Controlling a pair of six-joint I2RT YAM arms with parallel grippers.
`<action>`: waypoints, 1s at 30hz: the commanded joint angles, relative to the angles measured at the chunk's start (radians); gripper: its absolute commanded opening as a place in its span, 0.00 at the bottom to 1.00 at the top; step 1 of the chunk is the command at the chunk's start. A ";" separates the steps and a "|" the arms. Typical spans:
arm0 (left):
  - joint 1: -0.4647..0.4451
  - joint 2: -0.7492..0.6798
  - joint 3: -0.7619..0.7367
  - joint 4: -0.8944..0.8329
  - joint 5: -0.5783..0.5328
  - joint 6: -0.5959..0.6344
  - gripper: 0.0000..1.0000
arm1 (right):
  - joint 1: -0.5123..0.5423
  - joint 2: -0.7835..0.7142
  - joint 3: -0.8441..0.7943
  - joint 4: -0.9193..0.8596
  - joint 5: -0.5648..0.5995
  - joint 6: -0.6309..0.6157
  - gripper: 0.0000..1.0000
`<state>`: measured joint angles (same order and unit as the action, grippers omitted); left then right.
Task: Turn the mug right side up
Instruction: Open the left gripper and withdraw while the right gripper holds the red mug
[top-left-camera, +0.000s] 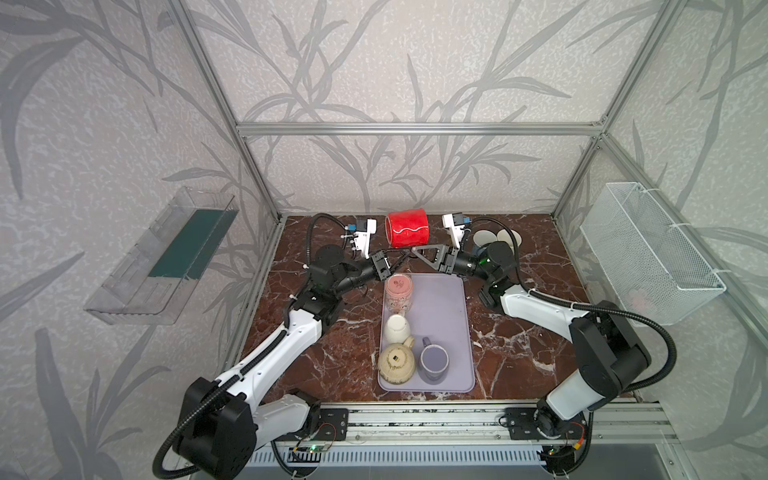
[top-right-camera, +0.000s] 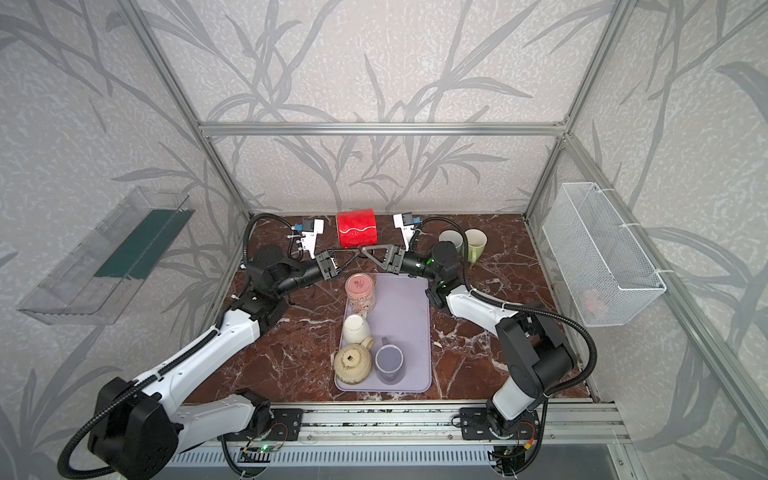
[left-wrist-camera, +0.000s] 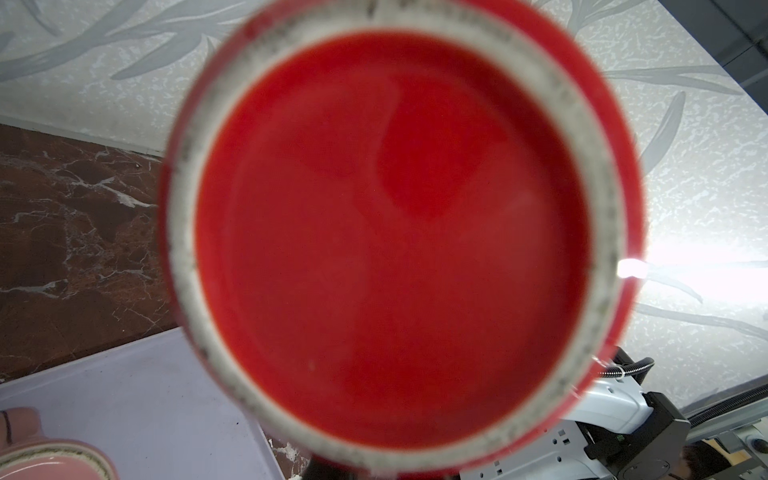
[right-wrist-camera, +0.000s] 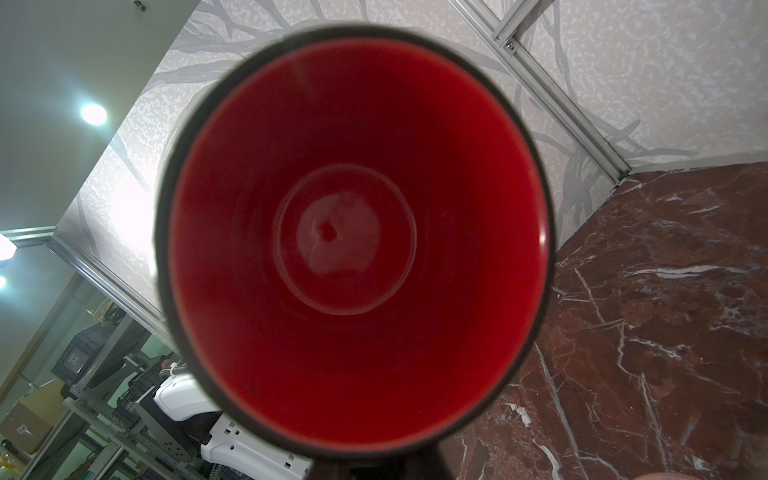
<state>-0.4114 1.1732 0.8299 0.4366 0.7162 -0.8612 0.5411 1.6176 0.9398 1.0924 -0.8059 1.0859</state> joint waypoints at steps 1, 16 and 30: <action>-0.009 -0.009 0.028 -0.043 0.026 0.067 0.18 | -0.015 -0.052 0.018 0.052 0.025 -0.014 0.00; -0.009 -0.051 0.074 -0.264 -0.067 0.166 0.76 | -0.100 -0.237 -0.036 -0.466 0.136 -0.279 0.00; -0.149 -0.079 0.315 -0.968 -0.570 0.521 0.91 | -0.099 -0.203 0.266 -1.361 0.658 -0.714 0.00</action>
<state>-0.5629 1.1172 1.1305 -0.3573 0.2787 -0.4252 0.4427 1.3895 1.1408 -0.1604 -0.2630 0.4866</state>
